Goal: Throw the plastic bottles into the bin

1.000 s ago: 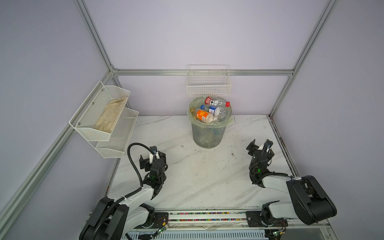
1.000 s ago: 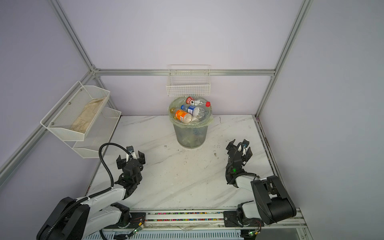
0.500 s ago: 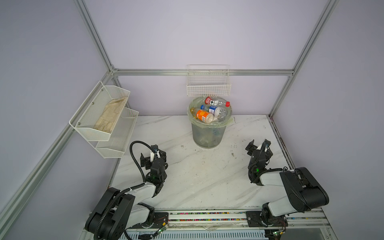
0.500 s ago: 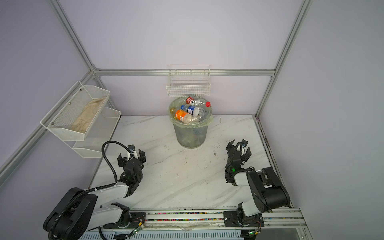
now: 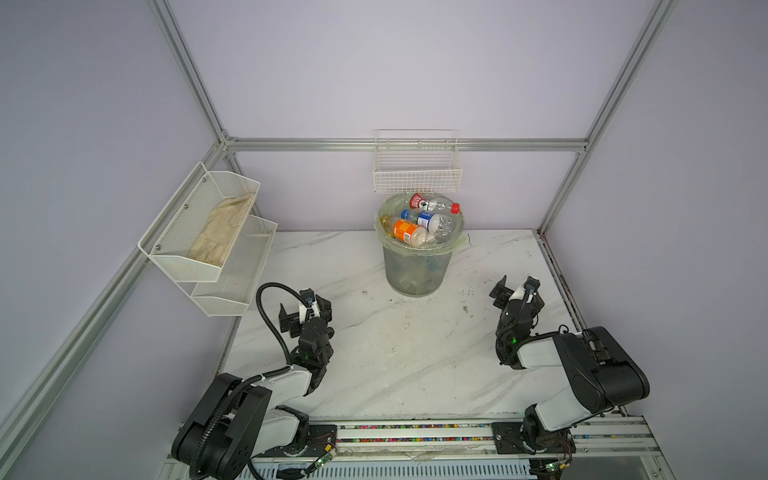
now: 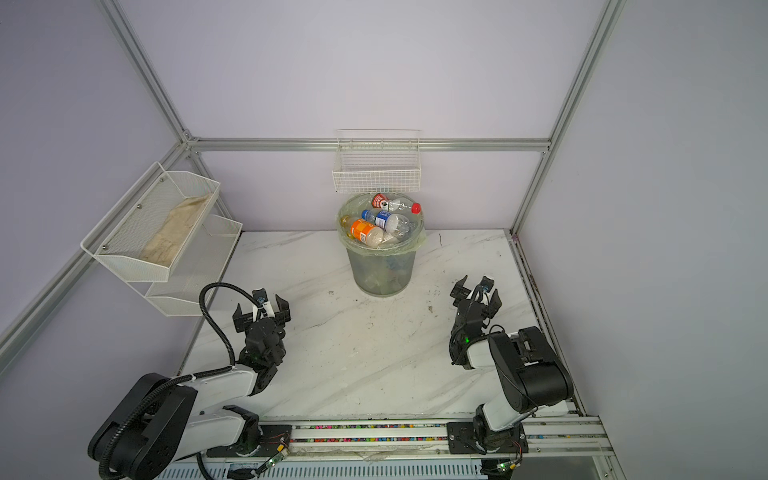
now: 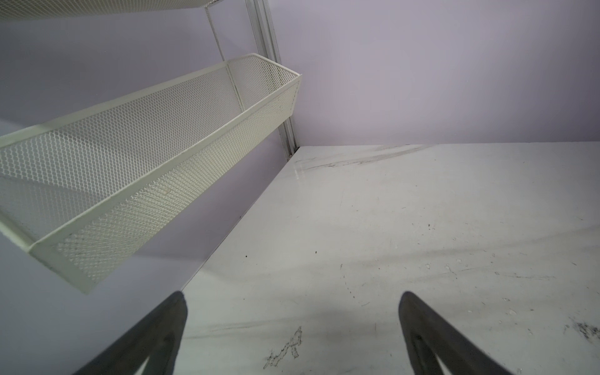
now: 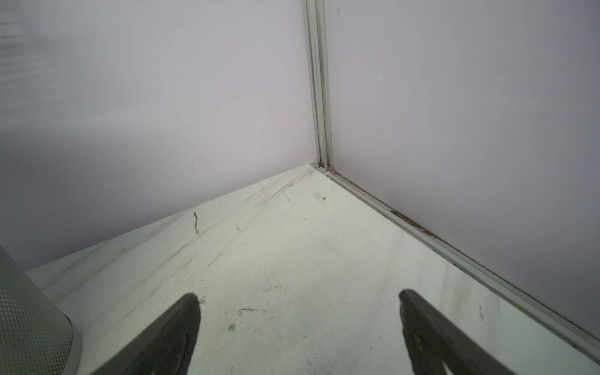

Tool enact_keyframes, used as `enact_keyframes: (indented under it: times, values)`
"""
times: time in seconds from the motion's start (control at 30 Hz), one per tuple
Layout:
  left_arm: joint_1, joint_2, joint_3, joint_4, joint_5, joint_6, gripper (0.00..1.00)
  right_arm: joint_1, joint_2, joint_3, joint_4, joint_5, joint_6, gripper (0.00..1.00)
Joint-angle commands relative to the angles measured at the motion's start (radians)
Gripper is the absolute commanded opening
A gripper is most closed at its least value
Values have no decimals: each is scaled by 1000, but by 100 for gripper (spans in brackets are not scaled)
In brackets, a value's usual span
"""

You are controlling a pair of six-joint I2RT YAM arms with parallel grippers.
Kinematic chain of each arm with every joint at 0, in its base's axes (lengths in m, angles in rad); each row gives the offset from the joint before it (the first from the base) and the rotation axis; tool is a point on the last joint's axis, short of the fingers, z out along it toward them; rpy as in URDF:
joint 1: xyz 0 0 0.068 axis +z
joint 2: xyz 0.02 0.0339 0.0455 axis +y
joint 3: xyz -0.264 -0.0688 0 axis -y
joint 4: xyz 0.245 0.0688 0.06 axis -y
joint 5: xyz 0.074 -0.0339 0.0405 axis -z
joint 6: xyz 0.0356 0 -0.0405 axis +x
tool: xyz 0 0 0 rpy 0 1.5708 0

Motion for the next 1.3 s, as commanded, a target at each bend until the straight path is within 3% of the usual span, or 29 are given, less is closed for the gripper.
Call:
enact_keyframes:
  times: [0.0,0.5,0.57,0.6,0.67,1.0,1.27]
  values:
    - [9,-2,-36,74,3,19,100,-10,-3,2,74,-27,-23,97]
    - [9,-17,-52,89,10,18,100,-27,27,-2,129,-86,-69,97]
    - [9,-20,-55,91,10,19,100,-69,178,-80,470,-130,-85,97]
    - [9,-22,-57,93,10,19,100,-75,265,-115,621,-220,-107,97]
    - [9,-29,-64,99,9,17,100,-62,290,-97,617,-238,-162,97]
    - [10,-24,-64,110,12,14,100,-53,276,-87,574,-225,-166,97]
    - [26,75,-69,270,41,22,100,-1,295,-68,577,-181,-224,97]
